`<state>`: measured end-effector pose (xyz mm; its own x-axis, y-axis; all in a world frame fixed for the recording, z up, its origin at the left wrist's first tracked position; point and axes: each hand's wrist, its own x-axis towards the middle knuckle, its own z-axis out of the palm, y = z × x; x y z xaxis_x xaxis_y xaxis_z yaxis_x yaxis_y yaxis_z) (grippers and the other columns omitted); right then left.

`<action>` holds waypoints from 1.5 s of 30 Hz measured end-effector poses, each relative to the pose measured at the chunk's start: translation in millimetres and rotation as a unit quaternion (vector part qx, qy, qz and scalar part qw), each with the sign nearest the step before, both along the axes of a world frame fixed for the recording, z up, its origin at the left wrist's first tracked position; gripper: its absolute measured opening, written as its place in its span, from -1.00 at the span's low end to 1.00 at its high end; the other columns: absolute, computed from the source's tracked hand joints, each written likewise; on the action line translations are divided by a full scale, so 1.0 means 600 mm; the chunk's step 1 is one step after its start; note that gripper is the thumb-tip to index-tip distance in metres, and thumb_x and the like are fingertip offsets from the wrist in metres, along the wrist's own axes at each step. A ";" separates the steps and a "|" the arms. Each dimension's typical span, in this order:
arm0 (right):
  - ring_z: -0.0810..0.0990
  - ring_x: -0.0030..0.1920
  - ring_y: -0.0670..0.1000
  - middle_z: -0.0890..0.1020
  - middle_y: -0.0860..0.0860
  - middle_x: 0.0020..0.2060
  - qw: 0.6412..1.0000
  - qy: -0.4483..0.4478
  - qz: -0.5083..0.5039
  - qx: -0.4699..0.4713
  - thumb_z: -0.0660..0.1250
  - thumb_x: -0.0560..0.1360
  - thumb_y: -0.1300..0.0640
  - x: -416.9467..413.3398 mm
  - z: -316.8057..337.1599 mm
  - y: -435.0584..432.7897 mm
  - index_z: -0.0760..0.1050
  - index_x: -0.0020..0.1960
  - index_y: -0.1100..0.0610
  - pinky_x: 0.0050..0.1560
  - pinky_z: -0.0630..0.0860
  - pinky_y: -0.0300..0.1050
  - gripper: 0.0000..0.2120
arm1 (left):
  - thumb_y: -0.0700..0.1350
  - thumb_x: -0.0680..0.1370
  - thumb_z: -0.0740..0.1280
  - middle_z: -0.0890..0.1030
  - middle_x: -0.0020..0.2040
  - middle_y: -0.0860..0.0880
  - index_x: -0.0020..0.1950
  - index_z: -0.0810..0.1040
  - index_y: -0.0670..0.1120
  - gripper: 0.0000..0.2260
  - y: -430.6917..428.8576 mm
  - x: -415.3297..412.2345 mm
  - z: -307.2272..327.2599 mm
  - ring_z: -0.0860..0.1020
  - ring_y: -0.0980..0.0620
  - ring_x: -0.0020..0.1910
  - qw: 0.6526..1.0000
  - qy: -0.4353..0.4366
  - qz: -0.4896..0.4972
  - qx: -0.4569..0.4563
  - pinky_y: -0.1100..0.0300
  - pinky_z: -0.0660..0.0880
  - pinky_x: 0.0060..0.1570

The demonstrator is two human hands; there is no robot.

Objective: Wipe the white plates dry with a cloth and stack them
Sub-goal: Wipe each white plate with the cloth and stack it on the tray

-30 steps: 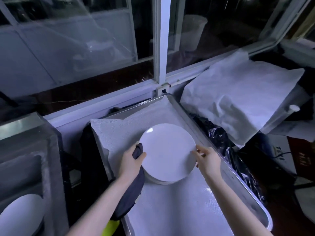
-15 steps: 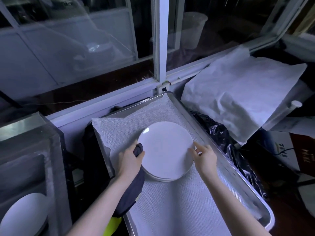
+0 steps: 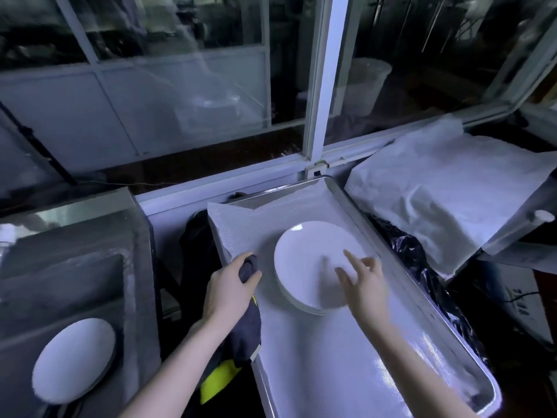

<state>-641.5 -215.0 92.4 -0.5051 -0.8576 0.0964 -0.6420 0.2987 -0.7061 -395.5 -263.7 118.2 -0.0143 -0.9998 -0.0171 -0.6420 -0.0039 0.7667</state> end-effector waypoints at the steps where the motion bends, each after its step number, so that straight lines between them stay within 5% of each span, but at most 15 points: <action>1: 0.54 -0.02 0.10 0.49 0.10 0.09 0.999 0.000 0.049 -0.016 0.45 0.52 0.14 0.030 0.010 0.003 0.58 0.32 0.07 0.02 0.41 -0.14 -0.63 | -0.04 0.48 0.45 0.56 -0.27 0.22 0.10 0.55 0.24 -0.74 0.006 0.014 0.006 0.52 0.16 -0.18 1.000 0.018 0.006 -0.013 0.45 0.35 -0.25; 5: 0.51 -0.20 -0.08 0.49 -0.09 -0.01 0.965 -0.028 0.257 -0.045 0.46 0.51 0.02 0.167 0.051 0.018 0.57 0.32 0.00 -0.02 0.43 -0.27 -0.61 | -0.07 0.48 0.48 0.61 -0.07 0.23 0.24 0.58 0.16 -0.65 0.031 0.079 0.039 0.48 0.36 -0.09 0.995 0.061 0.033 -0.073 0.62 0.31 -0.14; 9: 0.55 0.06 -0.18 0.49 -0.22 0.10 0.902 -0.104 0.419 -0.025 0.38 0.48 -0.23 0.319 0.085 0.034 0.45 0.44 -0.11 0.06 0.40 -0.42 -0.44 | -0.02 0.54 0.42 0.56 0.17 0.17 0.39 0.46 0.14 -0.57 0.060 0.187 0.078 0.47 0.23 0.11 0.986 0.082 0.097 -0.111 0.36 0.37 0.02; 14: 0.45 0.32 -0.22 0.49 -0.09 0.33 0.852 -0.126 0.509 0.014 0.53 0.41 0.12 0.493 0.081 0.047 0.24 0.55 -0.02 0.35 0.33 -0.34 -0.21 | -0.05 0.56 0.39 0.54 0.28 0.09 0.41 0.38 0.07 -0.56 0.087 0.343 0.112 0.49 0.07 0.26 0.962 0.145 0.201 -0.114 0.31 0.35 0.13; 17: 0.49 0.26 -0.30 0.56 -0.12 0.28 0.853 -0.183 0.488 0.004 0.41 0.49 0.34 0.587 0.077 0.047 0.34 0.42 -0.05 0.28 0.41 -0.37 -0.39 | -0.11 0.51 0.46 0.38 0.37 0.15 0.51 0.21 0.12 -0.34 0.108 0.441 0.120 0.39 0.11 0.37 0.950 0.186 0.230 -0.100 0.38 0.29 0.18; 20: 0.58 0.23 -0.14 0.63 -0.06 0.20 0.852 -0.236 0.468 0.022 0.38 0.51 0.37 0.672 0.079 0.036 0.46 0.35 0.06 0.25 0.46 -0.27 -0.54 | -0.18 0.40 0.56 0.23 0.52 0.16 0.57 -0.02 0.24 -0.02 0.138 0.543 0.119 0.28 0.18 0.45 0.951 0.227 0.200 -0.061 0.20 0.28 0.37; 23: 0.63 0.09 -0.14 0.70 -0.06 0.05 0.822 -0.309 0.473 0.068 0.37 0.54 0.37 0.752 0.084 0.026 0.55 0.22 0.11 0.14 0.49 -0.24 -0.70 | -0.23 0.32 0.61 0.26 0.52 0.18 0.57 0.05 0.26 0.04 0.175 0.644 0.096 0.30 0.23 0.45 0.960 0.248 0.124 0.030 0.19 0.31 0.39; 27: 0.62 -0.01 -0.13 0.70 0.00 -0.03 0.805 -0.319 0.487 0.113 0.35 0.55 0.36 0.856 0.078 0.015 0.59 0.11 0.16 0.07 0.51 -0.25 -0.80 | -0.31 0.31 0.59 0.47 0.36 0.16 0.46 0.31 0.13 -0.16 0.216 0.734 0.052 0.44 0.26 0.32 0.965 0.209 0.078 0.138 0.39 0.40 0.22; 31: 0.63 -0.06 -0.04 0.71 0.09 -0.07 0.844 -0.260 0.452 0.127 0.48 0.47 0.27 0.938 0.047 -0.004 0.61 0.04 0.09 0.05 0.57 -0.07 -0.82 | -0.37 0.34 0.54 0.60 -0.12 0.13 -0.01 0.52 0.01 -0.61 0.211 0.795 -0.001 0.54 0.35 -0.17 0.963 0.184 0.138 0.139 0.50 0.40 -0.20; 34: 0.63 -0.13 -0.03 0.67 0.01 -0.13 0.857 -0.256 0.408 0.183 0.55 0.42 0.19 0.967 0.016 -0.025 0.57 0.03 -0.10 -0.14 0.63 -0.14 -0.70 | -0.26 0.32 0.60 0.55 -0.35 0.15 -0.18 0.56 -0.04 -0.73 0.188 0.836 -0.049 0.48 0.38 -0.42 0.954 0.172 0.186 0.162 0.49 0.34 -0.40; 37: 0.67 -0.06 0.10 0.66 -0.01 -0.07 0.864 -0.258 0.358 0.242 0.50 0.47 0.11 0.973 -0.031 -0.057 0.57 0.09 -0.07 -0.12 0.67 0.05 -0.77 | -0.15 0.29 0.64 0.60 -0.34 0.18 -0.22 0.61 0.04 -0.76 0.167 0.875 -0.103 0.51 0.37 -0.37 0.933 0.190 0.200 0.231 0.42 0.42 -0.34; 40: 0.67 -0.03 0.14 0.68 0.05 0.02 0.888 -0.201 0.299 0.285 0.41 0.54 0.05 0.967 -0.089 -0.094 0.59 0.15 0.03 -0.10 0.65 0.04 -0.81 | 0.13 0.20 0.63 0.71 -0.28 0.11 -0.19 0.69 0.02 -0.69 0.150 0.914 -0.150 0.64 0.22 -0.23 0.909 0.199 0.202 0.305 0.25 0.53 -0.23; 42: 0.66 -0.03 0.11 0.67 0.03 0.02 0.890 -0.159 0.284 0.319 0.38 0.56 0.05 0.968 -0.130 -0.118 0.59 0.22 0.08 0.00 0.63 0.07 -0.75 | 0.25 0.16 0.57 0.73 -0.20 0.03 -0.15 0.72 -0.05 -0.56 0.133 0.933 -0.179 0.68 0.18 -0.20 0.903 0.207 0.189 0.326 0.26 0.55 -0.26; 45: 0.62 0.00 0.07 0.65 0.02 -0.02 0.886 -0.126 0.267 0.356 0.36 0.56 0.06 0.982 -0.190 -0.150 0.57 0.26 0.08 0.07 0.60 0.05 -0.71 | 0.22 0.13 0.58 0.73 -0.18 0.11 -0.15 0.72 0.08 -0.62 0.097 0.945 -0.228 0.68 0.21 -0.20 0.874 0.240 0.186 0.378 0.39 0.53 -0.35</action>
